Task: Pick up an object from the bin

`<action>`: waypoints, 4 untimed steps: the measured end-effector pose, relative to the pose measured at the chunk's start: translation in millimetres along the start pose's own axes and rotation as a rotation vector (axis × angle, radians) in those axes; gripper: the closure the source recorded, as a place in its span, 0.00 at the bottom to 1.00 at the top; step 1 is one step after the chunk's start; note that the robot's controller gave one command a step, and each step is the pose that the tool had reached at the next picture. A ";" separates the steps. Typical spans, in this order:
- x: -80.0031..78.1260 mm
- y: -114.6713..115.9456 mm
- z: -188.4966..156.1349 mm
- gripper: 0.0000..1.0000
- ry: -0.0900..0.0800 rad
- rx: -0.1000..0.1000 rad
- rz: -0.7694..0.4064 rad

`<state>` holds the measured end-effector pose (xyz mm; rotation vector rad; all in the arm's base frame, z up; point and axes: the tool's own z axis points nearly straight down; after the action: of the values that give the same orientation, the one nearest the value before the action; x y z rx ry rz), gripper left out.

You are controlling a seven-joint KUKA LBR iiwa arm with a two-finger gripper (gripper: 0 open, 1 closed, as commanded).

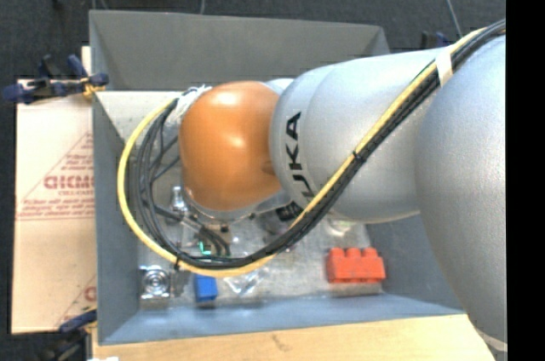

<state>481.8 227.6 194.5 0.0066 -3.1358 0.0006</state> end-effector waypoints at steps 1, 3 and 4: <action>2.7 -33.7 111.9 0.00 -0.017 -0.004 -0.059; -0.8 -74.7 115.5 0.00 -0.024 -0.004 -0.178; 2.3 -75.2 117.0 1.00 -0.017 -0.003 -0.175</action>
Offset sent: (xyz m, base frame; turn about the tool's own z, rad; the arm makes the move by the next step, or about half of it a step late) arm -0.0079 -0.0365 -0.1245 -0.0645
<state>479.2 152.3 77.5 0.2816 -3.1399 -0.0052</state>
